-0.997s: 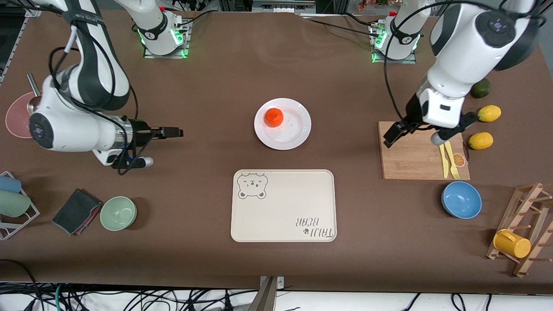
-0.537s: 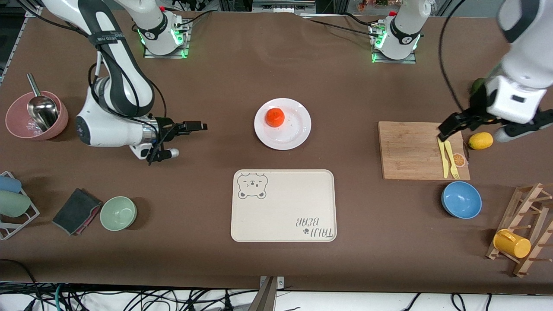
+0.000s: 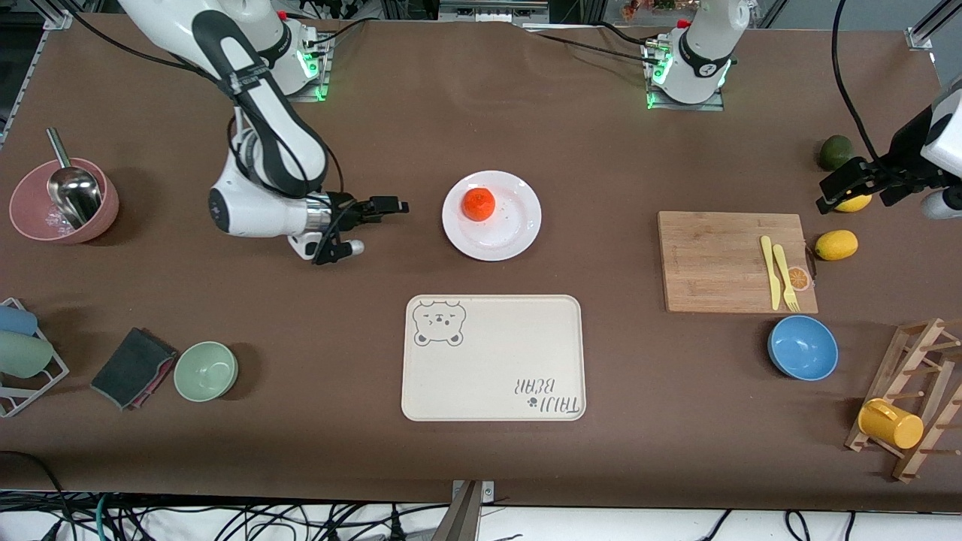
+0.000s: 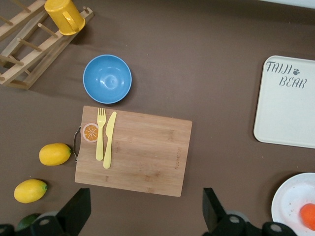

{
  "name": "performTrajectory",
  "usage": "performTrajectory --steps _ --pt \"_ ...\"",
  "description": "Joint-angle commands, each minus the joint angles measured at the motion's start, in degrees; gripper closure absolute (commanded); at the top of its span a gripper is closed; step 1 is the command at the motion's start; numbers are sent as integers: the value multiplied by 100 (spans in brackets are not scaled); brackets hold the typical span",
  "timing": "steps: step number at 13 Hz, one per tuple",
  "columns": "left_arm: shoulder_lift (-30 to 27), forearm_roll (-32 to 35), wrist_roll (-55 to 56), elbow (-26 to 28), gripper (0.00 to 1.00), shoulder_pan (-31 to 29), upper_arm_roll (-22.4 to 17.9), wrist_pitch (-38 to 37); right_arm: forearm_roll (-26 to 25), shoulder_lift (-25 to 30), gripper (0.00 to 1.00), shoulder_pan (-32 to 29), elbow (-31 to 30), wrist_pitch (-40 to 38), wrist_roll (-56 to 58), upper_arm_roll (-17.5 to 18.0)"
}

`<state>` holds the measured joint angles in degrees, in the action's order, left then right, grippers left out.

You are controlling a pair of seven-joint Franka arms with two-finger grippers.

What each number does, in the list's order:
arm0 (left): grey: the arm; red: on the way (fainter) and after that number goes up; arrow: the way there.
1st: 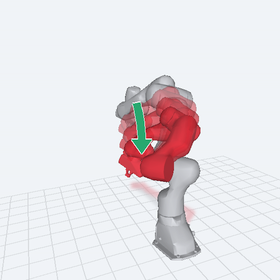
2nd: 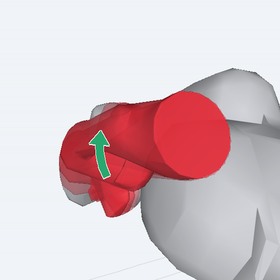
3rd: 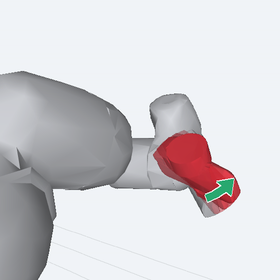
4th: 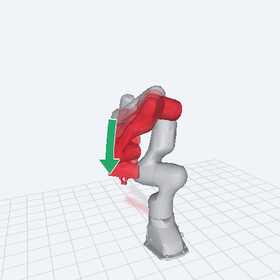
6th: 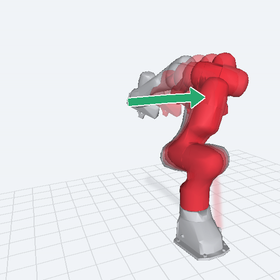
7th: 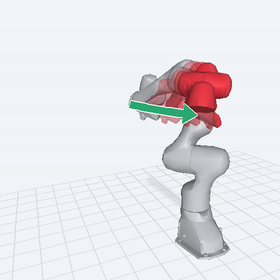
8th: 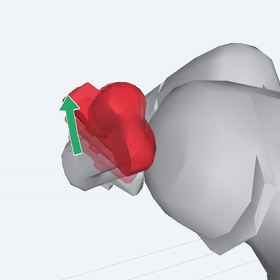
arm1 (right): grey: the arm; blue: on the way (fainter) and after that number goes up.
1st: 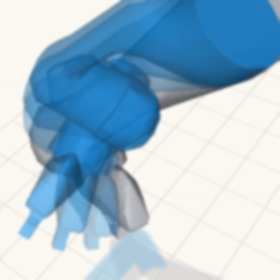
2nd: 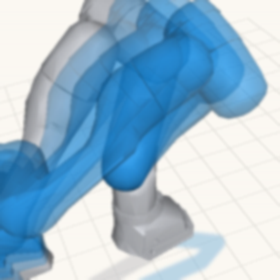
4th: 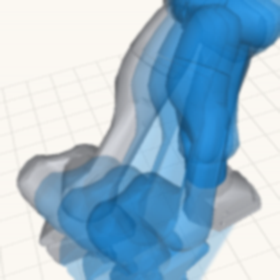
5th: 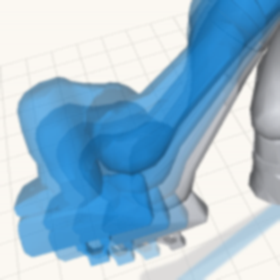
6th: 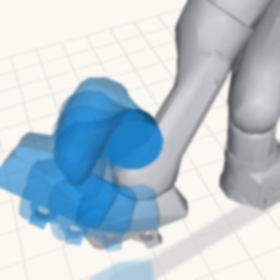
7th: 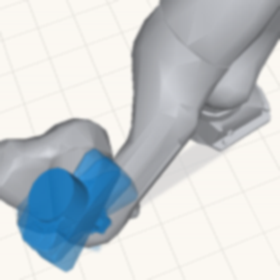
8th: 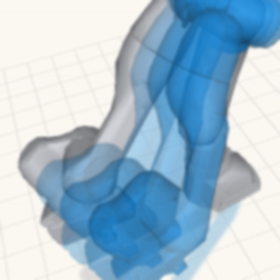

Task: Place orange and plate with both arms
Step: 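Withdraw the left gripper while the right gripper reaches the plate rim, then close the right gripper on the white plate rim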

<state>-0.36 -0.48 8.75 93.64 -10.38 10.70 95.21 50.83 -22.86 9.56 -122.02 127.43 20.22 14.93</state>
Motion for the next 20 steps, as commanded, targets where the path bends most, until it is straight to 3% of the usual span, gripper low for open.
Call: performTrajectory --steps 1,3,6,11,14,16,20 --pt "19 30 -154 -144 0 -17 55 -283 434 -341 0 -42 46 491 149 317" --pt "36 30 -172 -458 0 9 186 -740 690 -657 0 10 230 939 149 467" --pt "80 22 -198 -478 0 18 178 -732 1024 -886 0 256 459 1240 149 538" --pt "80 22 -207 -478 0 53 178 -724 1103 -1089 1 406 609 1504 140 555" --pt "80 39 -198 -478 0 80 178 -724 1192 -1089 8 494 618 1513 175 546" --pt "80 31 -207 -478 0 80 178 -724 1183 -1098 16 503 618 1522 184 546" --pt "80 22 -198 -478 0 88 178 -724 1183 -1203 62 529 618 1636 483 546"
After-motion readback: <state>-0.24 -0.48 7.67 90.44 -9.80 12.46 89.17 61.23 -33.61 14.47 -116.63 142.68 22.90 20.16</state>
